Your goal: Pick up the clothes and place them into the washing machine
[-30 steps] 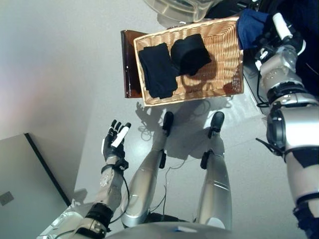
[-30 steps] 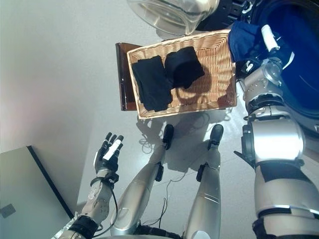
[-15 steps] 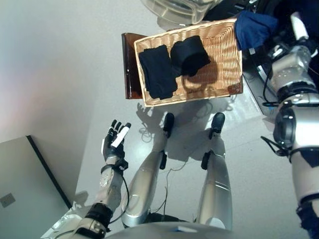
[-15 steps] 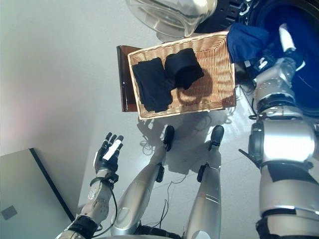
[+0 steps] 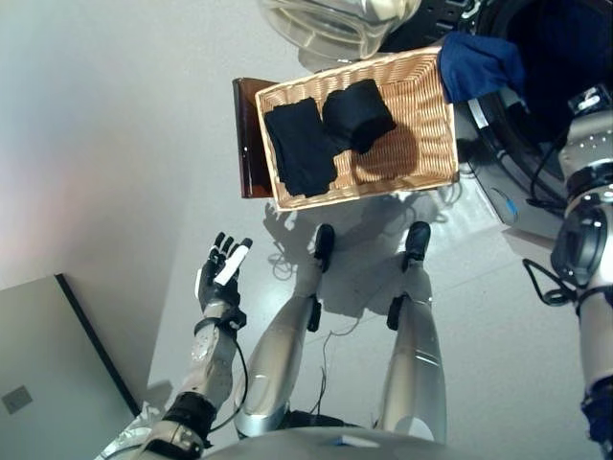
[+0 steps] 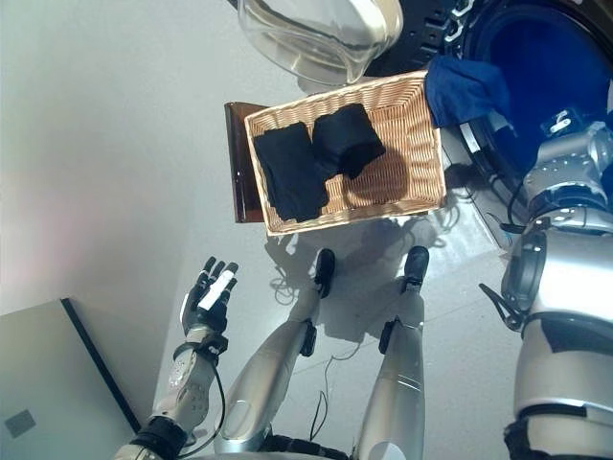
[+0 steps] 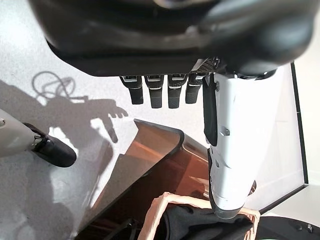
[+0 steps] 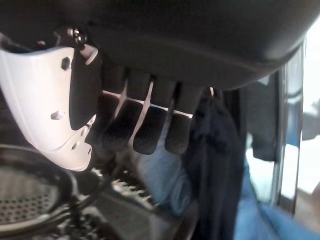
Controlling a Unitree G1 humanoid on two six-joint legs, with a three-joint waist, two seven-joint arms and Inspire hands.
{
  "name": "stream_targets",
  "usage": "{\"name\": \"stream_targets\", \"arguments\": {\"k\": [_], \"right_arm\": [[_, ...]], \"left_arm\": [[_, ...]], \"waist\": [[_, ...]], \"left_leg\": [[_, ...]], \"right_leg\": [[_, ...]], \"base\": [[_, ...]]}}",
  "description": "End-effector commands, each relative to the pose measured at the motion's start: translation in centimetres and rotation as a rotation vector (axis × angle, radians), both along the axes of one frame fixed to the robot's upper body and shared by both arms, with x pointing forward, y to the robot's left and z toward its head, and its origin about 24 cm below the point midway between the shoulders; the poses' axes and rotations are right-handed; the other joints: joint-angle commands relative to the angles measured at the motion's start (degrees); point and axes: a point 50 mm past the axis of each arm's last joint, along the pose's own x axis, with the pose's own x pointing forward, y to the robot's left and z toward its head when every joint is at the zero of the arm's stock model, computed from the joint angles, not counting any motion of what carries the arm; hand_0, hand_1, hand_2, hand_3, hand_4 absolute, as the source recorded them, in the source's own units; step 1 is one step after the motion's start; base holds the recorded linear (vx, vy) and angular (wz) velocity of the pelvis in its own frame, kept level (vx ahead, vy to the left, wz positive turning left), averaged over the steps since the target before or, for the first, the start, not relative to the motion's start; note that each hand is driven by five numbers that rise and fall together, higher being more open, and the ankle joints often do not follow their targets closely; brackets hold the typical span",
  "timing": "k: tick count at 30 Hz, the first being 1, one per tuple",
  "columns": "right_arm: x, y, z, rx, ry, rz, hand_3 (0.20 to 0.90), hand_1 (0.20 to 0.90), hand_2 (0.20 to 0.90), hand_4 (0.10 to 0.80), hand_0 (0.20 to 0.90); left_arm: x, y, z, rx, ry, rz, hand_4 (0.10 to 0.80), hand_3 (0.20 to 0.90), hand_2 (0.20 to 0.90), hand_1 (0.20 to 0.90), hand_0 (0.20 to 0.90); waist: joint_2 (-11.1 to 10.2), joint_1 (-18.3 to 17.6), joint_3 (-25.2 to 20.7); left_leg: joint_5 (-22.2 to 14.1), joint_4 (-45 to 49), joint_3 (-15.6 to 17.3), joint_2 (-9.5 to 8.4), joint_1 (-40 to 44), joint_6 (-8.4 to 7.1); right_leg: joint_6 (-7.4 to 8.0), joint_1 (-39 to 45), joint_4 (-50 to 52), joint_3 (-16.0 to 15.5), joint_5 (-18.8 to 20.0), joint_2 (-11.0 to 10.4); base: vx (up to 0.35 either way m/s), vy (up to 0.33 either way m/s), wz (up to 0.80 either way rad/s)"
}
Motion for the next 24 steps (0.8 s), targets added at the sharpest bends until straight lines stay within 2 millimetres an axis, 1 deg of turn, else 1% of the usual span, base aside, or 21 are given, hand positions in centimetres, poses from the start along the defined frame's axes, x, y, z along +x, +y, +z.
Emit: {"name": "stream_targets", "arguments": {"k": [1,3,4,5,6,9,10,11,12,14,17,19,20,21,24], "right_arm": [[-1.7,-1.7,3.8,-0.41,0.126,-0.114,0.9,0.9,0.9,0.8,0.9],[-1.1,-0.6,4.2,-0.575,0.244,-0.143,0.9,0.9,0.9,0.8,0.9],[-0.7,0.2,4.4,-0.695,0.318,-0.161,0.9,0.9,0.9,0.8,0.9],[-0.2,1.0,4.4,-0.873,0.442,-0.2,0.9,0.9,0.9,0.8,0.9],[0.1,1.6,4.2,-1.013,0.53,-0.222,0.9,0.9,0.9,0.8,0.9],[0.5,3.0,4.7,-1.465,0.798,-0.415,0.9,0.9,0.9,0.8,0.9],[0.5,2.9,4.3,-1.624,0.911,-0.471,0.9,0.9,0.9,0.8,0.9],[0.5,2.8,3.8,-1.839,1.08,-0.549,0.9,0.9,0.9,0.8,0.9],[0.5,2.8,3.9,-1.84,1.08,-0.55,0.9,0.9,0.9,0.8,0.9],[0.6,3.0,3.8,-1.977,1.176,-0.608,0.9,0.9,0.9,0.8,0.9],[0.8,3.3,3.2,-2.107,1.27,-0.663,0.9,0.9,0.9,0.8,0.9],[0.9,3.5,3.0,-2.161,1.293,-0.685,0.9,0.9,0.9,0.8,0.9],[0.9,3.5,3.0,-2.161,1.293,-0.685,0.9,0.9,0.9,0.8,0.9],[1.1,3.8,2.9,-2.203,1.307,-0.7,0.9,0.9,0.9,0.8,0.9],[1.3,4.3,3.0,-2.25,1.308,-0.719,0.9,0.9,0.9,0.8,0.9]], "left_arm": [[-1.4,2.0,-0.1,0.075,-0.009,0.04,0.8,0.9,0.9,0.9,0.9],[-1.2,2.1,0.4,0.085,-0.034,0.052,0.8,0.9,0.9,0.9,0.9],[-1.2,2.1,0.6,0.091,-0.037,0.058,0.8,0.9,0.9,0.9,0.9],[-1.0,2.3,0.9,0.102,-0.053,0.071,0.8,0.9,0.9,0.9,0.9],[-0.9,2.4,1.2,0.112,-0.067,0.081,0.8,0.9,0.9,0.9,0.9],[-0.4,3.1,2.1,0.14,-0.105,0.121,0.8,0.9,0.9,0.9,0.9],[-0.3,3.0,2.3,0.141,-0.118,0.12,0.8,0.9,0.9,0.9,0.9],[0.0,2.9,2.6,0.143,-0.135,0.117,0.8,0.9,0.9,0.9,0.9],[0.0,2.9,2.6,0.143,-0.136,0.117,0.8,0.9,0.9,0.9,0.9],[0.2,2.8,2.8,0.148,-0.149,0.111,0.8,0.9,0.9,0.9,0.9],[0.6,2.5,3.0,0.148,-0.158,0.102,0.8,0.9,0.9,0.9,0.9],[0.8,2.3,3.1,0.149,-0.159,0.094,0.8,0.9,0.9,0.9,0.9],[0.8,2.3,3.1,0.149,-0.159,0.094,0.8,0.9,0.9,0.9,0.9],[0.9,2.1,3.1,0.146,-0.162,0.092,0.8,0.9,0.9,0.9,0.9],[1.2,1.9,3.3,0.144,-0.169,0.09,0.8,0.9,0.9,0.9,0.9]], "waist": [[3.5,0.0,-3.0],[3.2,-0.2,-2.7],[3.2,-0.4,-2.6],[3.1,-0.6,-2.4],[3.0,-0.8,-2.2],[2.7,-1.3,-1.8],[2.7,-1.2,-2.0],[2.8,-1.2,-1.8],[2.9,-1.1,-2.0],[2.9,-1.0,-2.0],[2.8,-1.0,-2.0],[2.9,-0.9,-1.9],[2.9,-0.9,-1.9],[2.9,-0.9,-1.8],[2.9,-0.9,-1.7]], "left_leg": [[-2.1,-2.1,-0.1,0.49,0.0,-3.74],[-2.3,-2.1,0.0,0.53,0.1,-3.75],[-2.0,-2.0,0.0,0.59,-0.3,-3.78],[-2.0,-1.9,0.1,0.61,-0.5,-3.81],[-1.9,-1.8,0.1,0.62,-0.8,-3.86],[-1.8,-1.6,0.0,0.57,-1.3,-4.02],[-1.6,-1.5,-0.1,0.56,-1.7,-4.08],[-1.6,-1.4,-0.4,0.36,-1.8,-4.14],[-1.5,-1.4,-0.4,0.41,-2.0,-4.15],[-1.4,-1.4,-0.5,0.36,-2.4,-4.19],[-1.3,-1.4,-0.7,0.29,-2.8,-4.27],[-1.2,-1.3,-0.6,0.24,-3.0,-4.27],[-1.2,-1.3,-0.6,0.24,-3.0,-4.27],[-1.2,-1.2,-0.5,0.22,-3.0,-4.29],[-1.2,-1.0,-0.6,0.12,-3.2,-4.29]], "right_leg": [[0.94,-0.2,7.0,1.2,-10.2,1.2],[0.92,-0.1,6.9,1.2,-10.4,1.3],[0.91,-0.3,6.8,1.3,-9.8,1.4],[0.9,-0.5,6.7,1.4,-9.6,1.6],[0.87,-0.6,6.5,1.4,-9.4,1.6],[0.9,-0.8,6.5,1.4,-9.2,1.8],[0.91,-1.1,6.4,1.4,-8.9,1.8],[0.92,-1.3,6.8,1.3,-9.1,1.7],[0.92,-1.4,6.6,1.3,-8.9,1.8],[0.91,-1.9,6.9,1.4,-8.9,1.8],[0.93,-2.3,7.1,1.6,-8.9,1.8],[0.91,-2.5,7.3,1.6,-8.9,1.9],[0.91,-2.5,7.3,1.6,-8.9,1.9],[0.9,-2.7,7.5,1.6,-8.9,1.8],[0.85,-2.8,7.7,1.6,-8.9,1.8]], "base": [[0.0,0.0,0.0],[0.0,0.0,0.0],[-0.035,-0.015,-0.01],[-0.035,-0.011,-0.03],[0.0,0.0,0.0],[0.0,0.0,0.0],[0.0,0.0,0.0],[0.0,0.0,0.0],[-0.01,0.004,0.03],[0.0,0.0,0.0],[0.0,0.0,0.0],[-0.003,0.001,0.02],[0.0,0.0,0.0],[0.0,0.0,0.0],[0.0,0.0,0.0]]}}
